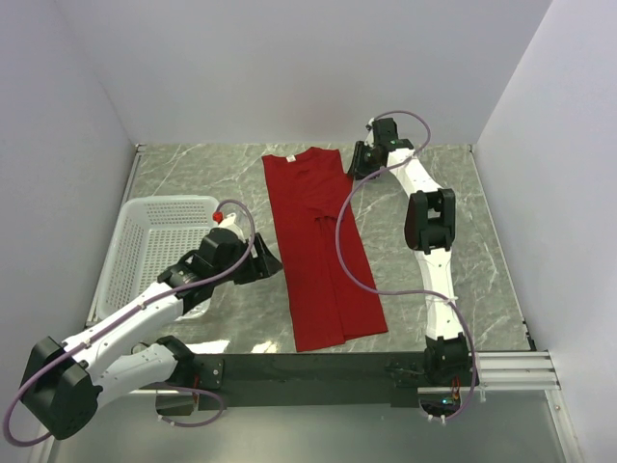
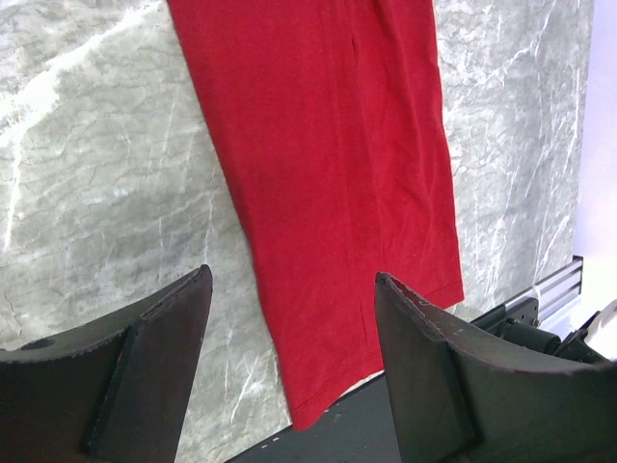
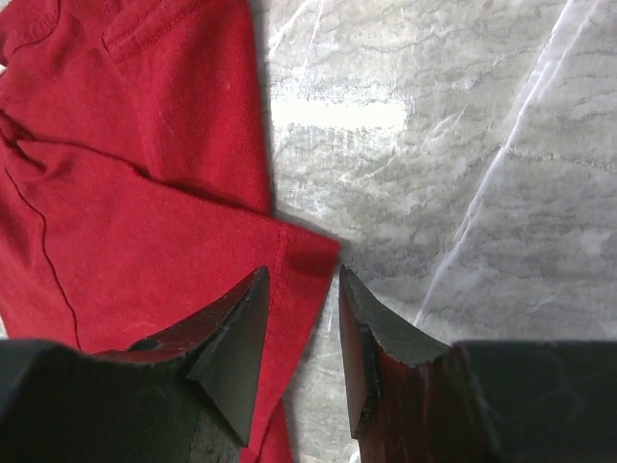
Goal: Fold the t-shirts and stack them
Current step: Fold the tshirt
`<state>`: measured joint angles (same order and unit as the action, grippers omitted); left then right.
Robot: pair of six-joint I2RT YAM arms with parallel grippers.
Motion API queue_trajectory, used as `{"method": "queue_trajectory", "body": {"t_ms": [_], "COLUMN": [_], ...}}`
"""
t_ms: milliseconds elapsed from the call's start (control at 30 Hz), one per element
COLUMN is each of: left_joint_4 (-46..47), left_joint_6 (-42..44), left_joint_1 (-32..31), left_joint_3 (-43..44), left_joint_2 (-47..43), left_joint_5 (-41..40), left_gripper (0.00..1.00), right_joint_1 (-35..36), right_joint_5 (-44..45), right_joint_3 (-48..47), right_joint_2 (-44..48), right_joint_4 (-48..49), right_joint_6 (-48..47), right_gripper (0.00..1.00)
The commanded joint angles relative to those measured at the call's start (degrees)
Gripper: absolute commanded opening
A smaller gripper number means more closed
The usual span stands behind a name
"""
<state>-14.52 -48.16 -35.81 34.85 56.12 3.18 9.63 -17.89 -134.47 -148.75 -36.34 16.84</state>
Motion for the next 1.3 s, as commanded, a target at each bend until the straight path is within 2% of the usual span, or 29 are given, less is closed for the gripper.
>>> {"method": "queue_trajectory", "body": {"t_ms": [0,533,733,833,933,1067,1267], "left_joint_4": [0.64,-0.15,-0.50,-0.59,-0.68,-0.77,-1.03], "left_joint_6": [0.53,-0.09,-0.18,0.00,0.09,0.09,0.17], "left_joint_1": [0.22,0.22,0.22,0.13,0.13,0.13,0.22], "left_joint_3": [2.59,2.41,2.77,3.12,3.56,3.82,4.17], "left_joint_2": [-0.13,-0.92,-1.01,-0.66,-0.22,0.04,0.04], "left_joint_5": [0.34,-0.10,-0.37,-0.37,-0.37,-0.28,-0.46], "left_gripper": [0.74,0.74,0.74,0.74,0.74,0.74,0.74], "right_joint_1": [1.01,1.09,1.01,1.09,1.18,1.18,1.53], "right_joint_5": [1.45,3.65,3.57,3.47,4.09,4.71,5.23], "right_joint_3": [-3.42,-4.13,-4.92,-5.36,-5.27,-2.47,-1.67], "right_joint_2": [-0.84,-1.54,-2.07,-2.25,-2.07,-0.50,-0.49], "right_joint_4": [-0.66,-0.84,-1.28,-1.54,-1.81,-0.49,-0.22], "right_joint_6": [-0.67,0.83,0.83,0.74,1.00,2.23,3.72], "right_gripper": [0.42,0.42,0.33,0.31,0.32,0.40,0.41]}}
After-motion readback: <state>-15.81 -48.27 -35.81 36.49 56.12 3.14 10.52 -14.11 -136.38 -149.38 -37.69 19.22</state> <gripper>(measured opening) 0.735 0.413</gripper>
